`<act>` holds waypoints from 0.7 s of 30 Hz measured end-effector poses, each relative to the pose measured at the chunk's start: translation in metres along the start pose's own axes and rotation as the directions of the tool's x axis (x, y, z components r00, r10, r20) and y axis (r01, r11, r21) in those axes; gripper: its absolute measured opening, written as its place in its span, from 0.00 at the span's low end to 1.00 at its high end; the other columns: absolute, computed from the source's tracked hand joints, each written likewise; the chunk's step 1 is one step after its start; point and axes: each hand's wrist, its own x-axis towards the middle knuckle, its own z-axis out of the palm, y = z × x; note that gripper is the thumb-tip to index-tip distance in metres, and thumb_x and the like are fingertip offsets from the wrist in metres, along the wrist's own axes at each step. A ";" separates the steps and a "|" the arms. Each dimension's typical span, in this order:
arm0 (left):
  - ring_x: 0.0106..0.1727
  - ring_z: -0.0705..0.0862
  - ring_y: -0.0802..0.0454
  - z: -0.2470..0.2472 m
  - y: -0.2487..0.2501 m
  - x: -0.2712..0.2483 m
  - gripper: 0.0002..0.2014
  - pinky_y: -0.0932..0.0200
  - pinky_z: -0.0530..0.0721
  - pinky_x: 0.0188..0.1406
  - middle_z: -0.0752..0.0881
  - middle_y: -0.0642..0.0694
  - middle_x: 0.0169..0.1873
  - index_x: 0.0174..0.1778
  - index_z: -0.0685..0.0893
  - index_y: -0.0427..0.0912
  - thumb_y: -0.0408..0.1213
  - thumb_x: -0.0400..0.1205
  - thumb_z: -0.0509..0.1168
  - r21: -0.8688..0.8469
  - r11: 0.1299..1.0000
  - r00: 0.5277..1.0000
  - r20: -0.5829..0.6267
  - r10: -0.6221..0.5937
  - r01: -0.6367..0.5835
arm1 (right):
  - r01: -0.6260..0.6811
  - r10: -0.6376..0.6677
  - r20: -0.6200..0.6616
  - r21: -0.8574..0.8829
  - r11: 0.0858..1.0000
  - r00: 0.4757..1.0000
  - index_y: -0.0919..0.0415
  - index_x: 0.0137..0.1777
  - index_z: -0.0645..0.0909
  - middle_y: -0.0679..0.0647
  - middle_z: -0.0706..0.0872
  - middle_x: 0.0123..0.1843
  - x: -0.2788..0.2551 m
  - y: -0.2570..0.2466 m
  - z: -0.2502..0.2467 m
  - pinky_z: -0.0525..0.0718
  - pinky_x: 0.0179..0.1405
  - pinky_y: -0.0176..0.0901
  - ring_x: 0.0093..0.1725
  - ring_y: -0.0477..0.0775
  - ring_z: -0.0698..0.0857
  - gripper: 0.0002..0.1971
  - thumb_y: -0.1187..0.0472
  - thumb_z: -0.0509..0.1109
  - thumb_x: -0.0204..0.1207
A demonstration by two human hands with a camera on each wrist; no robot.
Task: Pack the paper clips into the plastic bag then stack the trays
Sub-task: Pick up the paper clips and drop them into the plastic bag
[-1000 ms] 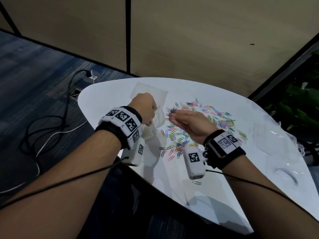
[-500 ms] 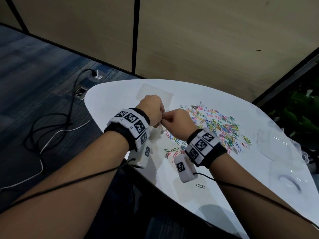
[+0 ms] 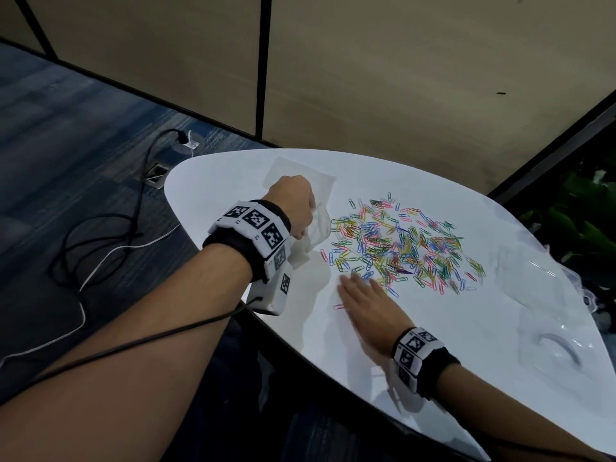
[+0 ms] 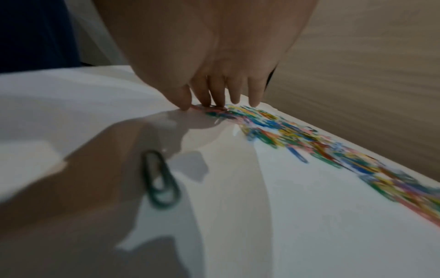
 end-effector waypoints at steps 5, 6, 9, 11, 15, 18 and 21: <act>0.49 0.93 0.37 0.008 0.008 0.004 0.17 0.45 0.91 0.55 0.92 0.34 0.48 0.65 0.86 0.33 0.22 0.81 0.68 0.011 1.000 1.000 0.024 0.002 -0.002 | -0.174 0.167 0.068 0.109 0.979 0.984 0.62 0.76 0.69 0.64 0.75 0.74 0.009 0.028 0.005 0.86 0.56 0.62 0.70 0.72 0.77 0.26 0.69 0.66 0.77; 0.51 0.92 0.37 0.009 0.009 0.004 0.17 0.45 0.91 0.56 0.92 0.33 0.49 0.66 0.86 0.33 0.22 0.80 0.68 0.018 1.000 1.000 0.028 0.005 -0.005 | -0.182 0.177 0.044 0.151 0.972 0.983 0.61 0.69 0.75 0.62 0.80 0.66 0.013 0.029 0.001 0.88 0.48 0.57 0.62 0.68 0.82 0.20 0.69 0.67 0.78; 0.52 0.92 0.37 0.013 0.012 0.004 0.18 0.45 0.91 0.57 0.92 0.34 0.50 0.67 0.86 0.34 0.23 0.81 0.69 0.036 0.999 0.999 0.039 0.013 -0.014 | -0.187 0.191 0.004 0.215 0.958 0.982 0.64 0.50 0.84 0.59 0.83 0.47 0.023 0.031 -0.012 0.84 0.41 0.52 0.45 0.62 0.84 0.05 0.68 0.66 0.79; 0.49 0.92 0.40 0.015 0.014 0.004 0.17 0.46 0.91 0.57 0.92 0.35 0.48 0.67 0.86 0.34 0.24 0.82 0.69 0.040 0.999 0.998 0.054 0.014 -0.016 | -0.278 0.294 0.006 0.347 0.896 0.956 0.65 0.42 0.86 0.59 0.85 0.40 0.025 0.037 -0.019 0.85 0.41 0.51 0.40 0.61 0.85 0.08 0.69 0.65 0.78; 0.30 0.90 0.50 0.017 0.018 0.003 0.15 0.54 0.93 0.48 0.92 0.39 0.37 0.67 0.84 0.36 0.26 0.87 0.60 0.007 1.000 0.997 0.073 0.005 -0.006 | -0.474 0.614 0.067 0.703 0.531 0.786 0.65 0.41 0.91 0.57 0.92 0.35 0.019 0.061 -0.044 0.89 0.46 0.44 0.38 0.57 0.90 0.06 0.68 0.72 0.76; 0.29 0.90 0.51 0.019 0.022 0.002 0.15 0.58 0.92 0.42 0.91 0.39 0.36 0.68 0.84 0.35 0.27 0.88 0.58 -0.024 1.000 0.996 0.085 0.008 -0.006 | -0.414 0.686 0.229 0.903 0.115 0.690 0.58 0.45 0.91 0.56 0.93 0.39 0.015 0.075 -0.069 0.90 0.52 0.49 0.42 0.57 0.93 0.04 0.66 0.76 0.75; 0.29 0.90 0.52 0.022 0.025 0.001 0.15 0.63 0.90 0.35 0.90 0.39 0.34 0.69 0.84 0.35 0.27 0.88 0.58 -0.036 0.999 0.995 0.093 0.032 -0.028 | -0.110 0.629 0.293 0.943 -0.313 0.720 0.67 0.52 0.88 0.68 0.91 0.51 0.018 0.071 -0.103 0.90 0.51 0.45 0.46 0.60 0.92 0.06 0.71 0.74 0.76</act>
